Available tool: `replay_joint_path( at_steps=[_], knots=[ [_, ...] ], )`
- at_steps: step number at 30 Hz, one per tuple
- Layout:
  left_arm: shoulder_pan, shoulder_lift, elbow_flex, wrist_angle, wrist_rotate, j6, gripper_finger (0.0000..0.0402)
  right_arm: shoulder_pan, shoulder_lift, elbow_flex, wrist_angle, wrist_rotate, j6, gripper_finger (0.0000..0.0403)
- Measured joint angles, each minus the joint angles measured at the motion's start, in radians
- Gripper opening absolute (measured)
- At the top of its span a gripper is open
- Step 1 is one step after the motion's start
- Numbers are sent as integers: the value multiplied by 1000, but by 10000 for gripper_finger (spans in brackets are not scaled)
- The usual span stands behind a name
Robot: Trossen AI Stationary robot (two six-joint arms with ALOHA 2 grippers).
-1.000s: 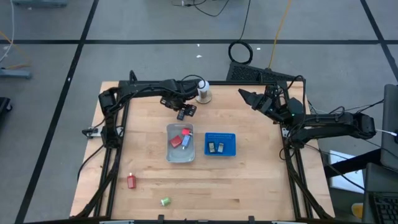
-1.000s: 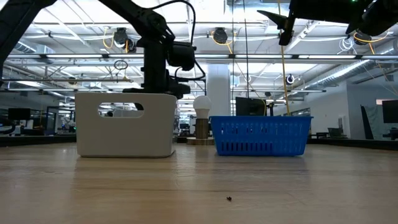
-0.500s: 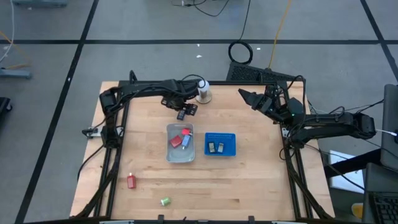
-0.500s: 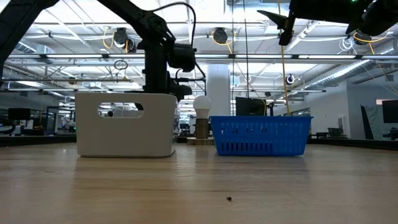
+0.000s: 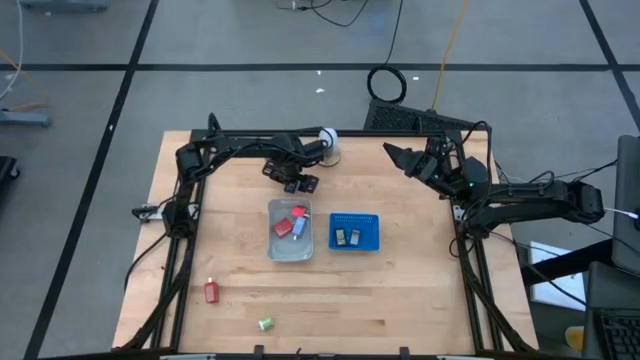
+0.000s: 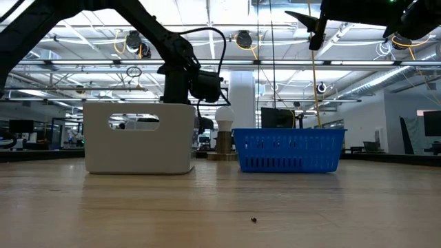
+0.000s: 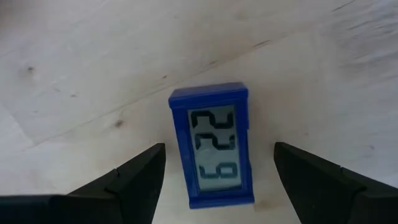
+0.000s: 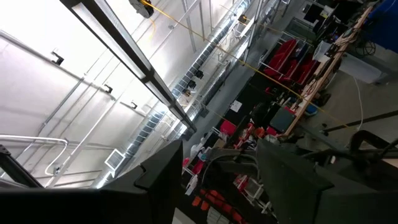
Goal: Pick & Place Office items
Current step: Put the blue digital clock into the blue bin
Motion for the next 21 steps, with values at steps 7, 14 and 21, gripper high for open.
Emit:
replay_joint_path(
  at_steps=[7,14,21],
  knots=[
    [1,6,0,15,-27,-12,303,0,0,0,0,0,0,196],
    [10,6,0,19,-32,-35,303,0,0,0,1,0,0,196],
    [10,6,0,21,-35,-75,301,0,0,0,3,0,0,196]
  ],
)
